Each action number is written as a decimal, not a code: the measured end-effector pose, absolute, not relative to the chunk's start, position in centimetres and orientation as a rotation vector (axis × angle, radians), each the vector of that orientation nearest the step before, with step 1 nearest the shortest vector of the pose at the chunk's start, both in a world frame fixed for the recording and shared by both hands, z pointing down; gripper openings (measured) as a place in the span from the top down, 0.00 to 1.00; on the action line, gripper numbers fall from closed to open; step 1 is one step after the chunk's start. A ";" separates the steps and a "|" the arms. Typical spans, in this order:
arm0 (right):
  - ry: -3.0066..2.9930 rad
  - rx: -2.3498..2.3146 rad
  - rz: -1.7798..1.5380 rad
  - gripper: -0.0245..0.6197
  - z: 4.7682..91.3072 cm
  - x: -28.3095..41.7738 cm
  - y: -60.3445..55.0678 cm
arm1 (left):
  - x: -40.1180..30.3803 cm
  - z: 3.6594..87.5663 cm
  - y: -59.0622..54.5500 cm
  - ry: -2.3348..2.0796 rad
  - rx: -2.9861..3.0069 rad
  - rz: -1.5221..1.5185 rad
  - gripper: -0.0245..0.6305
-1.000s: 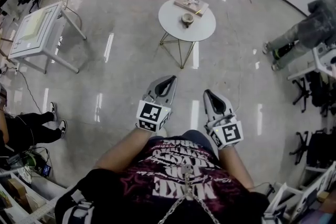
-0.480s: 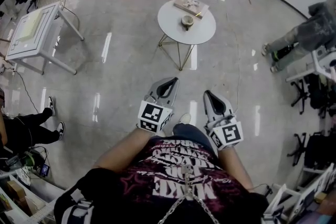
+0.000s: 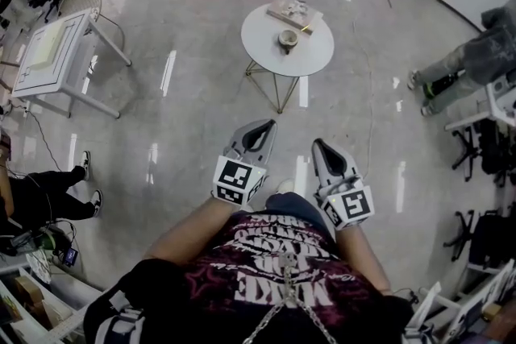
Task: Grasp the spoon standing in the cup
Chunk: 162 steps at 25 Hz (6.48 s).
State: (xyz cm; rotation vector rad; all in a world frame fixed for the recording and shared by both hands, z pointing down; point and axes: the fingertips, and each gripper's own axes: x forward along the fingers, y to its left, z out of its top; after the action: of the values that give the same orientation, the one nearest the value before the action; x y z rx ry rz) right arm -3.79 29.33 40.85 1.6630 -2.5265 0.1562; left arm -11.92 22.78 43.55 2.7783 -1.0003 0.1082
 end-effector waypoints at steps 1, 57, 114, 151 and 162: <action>-2.532 1.655 0.157 0.91 40.9 -3.7 29.0 | -11.6 43.5 22.6 -0.998 2.783 0.113 0.93; -2.642 1.550 0.311 0.91 44.2 12.0 16.6 | 0.0 43.9 9.3 -1.275 2.716 0.172 0.93; -2.502 1.735 0.271 0.91 43.7 9.8 2.9 | -4.3 45.6 -4.9 -1.202 2.685 0.147 0.93; -2.424 1.783 0.237 0.91 43.4 7.0 -4.3 | -6.5 45.6 -11.5 -1.141 2.702 0.116 0.93; -2.434 1.752 0.293 0.91 44.6 9.7 -6.5 | -3.8 46.9 -13.4 -1.149 2.674 0.163 0.93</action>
State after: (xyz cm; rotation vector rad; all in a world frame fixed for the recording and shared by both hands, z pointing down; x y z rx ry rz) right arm 9.71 -6.55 44.57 1.7522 -2.4342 0.2925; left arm -3.78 -13.45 46.88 2.6740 -1.1494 0.1634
